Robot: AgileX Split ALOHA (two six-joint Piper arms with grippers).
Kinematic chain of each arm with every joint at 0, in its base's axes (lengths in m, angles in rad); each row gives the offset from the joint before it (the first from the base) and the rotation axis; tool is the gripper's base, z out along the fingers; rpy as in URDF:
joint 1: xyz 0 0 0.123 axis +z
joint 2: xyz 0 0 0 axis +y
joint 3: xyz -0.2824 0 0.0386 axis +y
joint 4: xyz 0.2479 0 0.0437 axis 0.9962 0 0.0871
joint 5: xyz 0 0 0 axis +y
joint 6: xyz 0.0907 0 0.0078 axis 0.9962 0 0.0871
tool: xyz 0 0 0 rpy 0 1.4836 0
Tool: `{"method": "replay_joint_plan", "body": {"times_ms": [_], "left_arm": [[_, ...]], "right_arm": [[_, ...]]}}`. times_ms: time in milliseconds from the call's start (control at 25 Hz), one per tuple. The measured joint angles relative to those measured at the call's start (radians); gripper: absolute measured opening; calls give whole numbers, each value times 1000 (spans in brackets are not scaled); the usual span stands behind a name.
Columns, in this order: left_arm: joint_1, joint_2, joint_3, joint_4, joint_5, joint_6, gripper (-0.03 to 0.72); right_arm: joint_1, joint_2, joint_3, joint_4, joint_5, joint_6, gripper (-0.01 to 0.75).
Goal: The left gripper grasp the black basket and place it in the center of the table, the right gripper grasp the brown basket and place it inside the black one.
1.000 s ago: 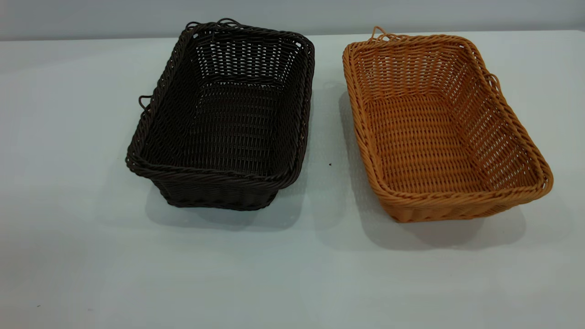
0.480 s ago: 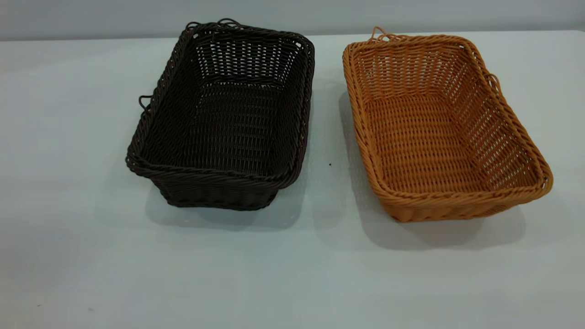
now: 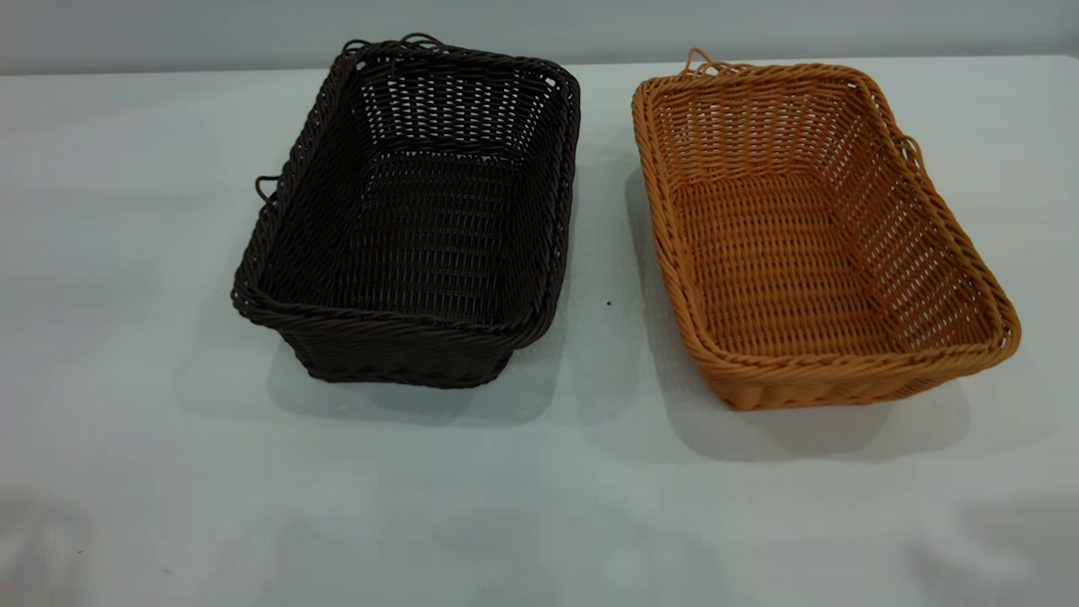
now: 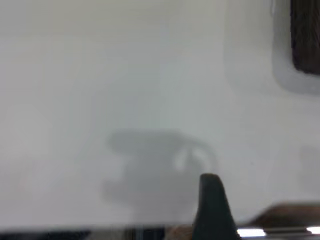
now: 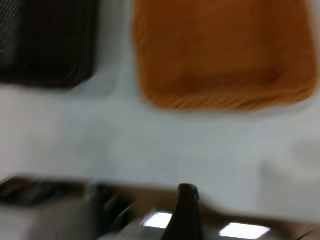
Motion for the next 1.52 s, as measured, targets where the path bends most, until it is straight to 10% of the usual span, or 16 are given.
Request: {"method": "replay_joint_plan", "body": {"times_ms": [360, 680, 1520], "left_arm": [[0, 357, -131, -129, -283, 50, 466], [0, 473, -171, -178, -318, 56, 466], [-13, 675, -323, -179, -232, 122, 466]], "right_arm": [[144, 507, -34, 623, -29, -217, 583], [275, 874, -50, 1166, -77, -212, 583], [278, 1104, -205, 1240, -505, 154, 583]]}}
